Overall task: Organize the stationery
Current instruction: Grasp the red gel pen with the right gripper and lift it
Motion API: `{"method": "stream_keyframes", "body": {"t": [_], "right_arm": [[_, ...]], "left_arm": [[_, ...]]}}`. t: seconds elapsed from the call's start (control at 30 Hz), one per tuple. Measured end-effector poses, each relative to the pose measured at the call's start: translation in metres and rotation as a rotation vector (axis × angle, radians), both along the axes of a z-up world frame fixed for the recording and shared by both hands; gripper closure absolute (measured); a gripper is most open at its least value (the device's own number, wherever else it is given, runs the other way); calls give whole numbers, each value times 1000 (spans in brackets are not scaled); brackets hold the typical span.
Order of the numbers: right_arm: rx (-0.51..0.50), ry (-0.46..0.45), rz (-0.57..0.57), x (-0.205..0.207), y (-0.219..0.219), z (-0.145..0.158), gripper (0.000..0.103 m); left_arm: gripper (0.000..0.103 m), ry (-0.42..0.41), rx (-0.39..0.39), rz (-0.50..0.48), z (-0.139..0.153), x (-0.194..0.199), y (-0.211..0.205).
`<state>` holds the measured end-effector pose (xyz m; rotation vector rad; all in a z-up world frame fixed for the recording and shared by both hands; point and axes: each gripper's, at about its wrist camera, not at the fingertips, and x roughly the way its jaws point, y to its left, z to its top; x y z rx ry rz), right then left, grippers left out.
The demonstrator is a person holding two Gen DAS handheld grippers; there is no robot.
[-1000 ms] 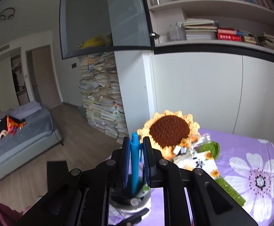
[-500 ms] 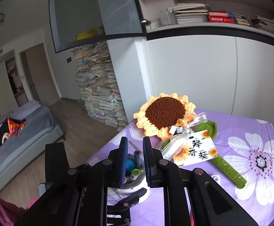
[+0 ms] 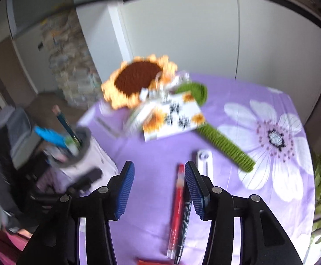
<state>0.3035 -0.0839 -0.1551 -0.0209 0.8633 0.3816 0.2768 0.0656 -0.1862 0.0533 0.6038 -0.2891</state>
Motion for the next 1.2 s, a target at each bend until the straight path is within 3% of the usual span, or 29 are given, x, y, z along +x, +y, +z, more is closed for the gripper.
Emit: {"method": "stream_keyframes", "body": {"t": [0.17,0.57,0.63,0.73,0.83,1.0,1.2], "right_arm": [[-57,66,30,16,10,-29,60],[-106,145,16,47,9,-52,61],[-103,165,24,50,9,-56,69],[-136,164,27,50,10,-59,92],[-126,176,39,48,10,-59,92],[-44,107,38,35,7,-36,92],[9,-60,52,-1,8,20,93]], "left_arm": [[32,6,-1,0,0,-1,0],[32,7,0,0,0,0,0],[32,7,0,0,0,0,0],[32,8,0,0,0,-1,0],[32,8,0,1,0,0,0],[32,9,-1,0,0,0,0],[32,12,-1,1,-2,1,0]]}}
